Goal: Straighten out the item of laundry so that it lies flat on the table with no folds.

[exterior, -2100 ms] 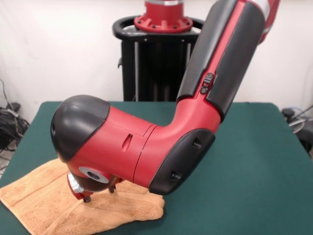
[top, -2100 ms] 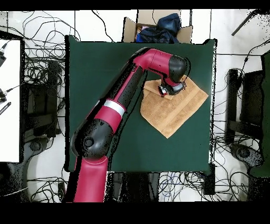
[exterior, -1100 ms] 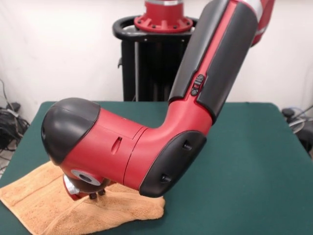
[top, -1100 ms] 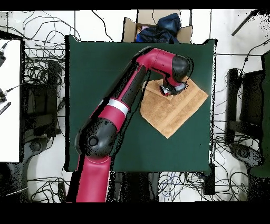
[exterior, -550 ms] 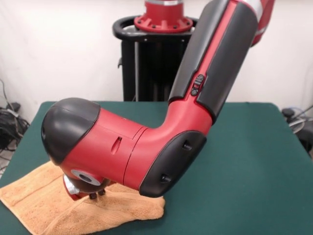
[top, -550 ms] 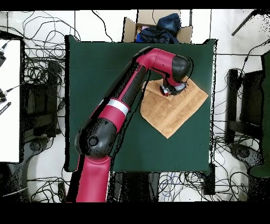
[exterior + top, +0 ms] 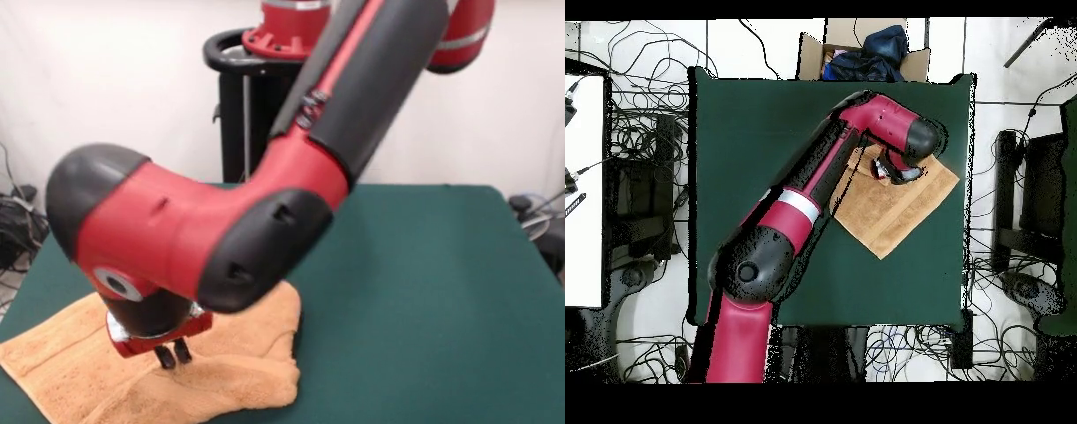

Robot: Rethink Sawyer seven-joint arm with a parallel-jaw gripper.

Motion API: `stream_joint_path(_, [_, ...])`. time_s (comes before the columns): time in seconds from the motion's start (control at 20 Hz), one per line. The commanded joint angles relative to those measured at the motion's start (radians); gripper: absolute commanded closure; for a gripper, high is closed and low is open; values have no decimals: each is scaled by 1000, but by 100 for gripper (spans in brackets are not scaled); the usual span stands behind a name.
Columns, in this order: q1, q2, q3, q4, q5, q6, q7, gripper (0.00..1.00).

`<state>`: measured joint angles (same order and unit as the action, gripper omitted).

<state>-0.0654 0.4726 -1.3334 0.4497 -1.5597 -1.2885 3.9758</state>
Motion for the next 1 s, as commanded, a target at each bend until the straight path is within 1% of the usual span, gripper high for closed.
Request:
stream_joint_path(0.05, [34, -61, 254, 18, 275, 353, -119, 100])
stream_joint_path(0.2, [37, -79, 289, 36, 314, 409, -157, 100])
stream_joint_path(0.35, [38, -77, 296, 30, 314, 428, -161, 100])
stream_joint_path(0.8, [40, -82, 309, 20, 281, 412, -117, 100])
stream_joint_path(1.0, [51, -69, 258, 15, 209, 347, -33, 100])
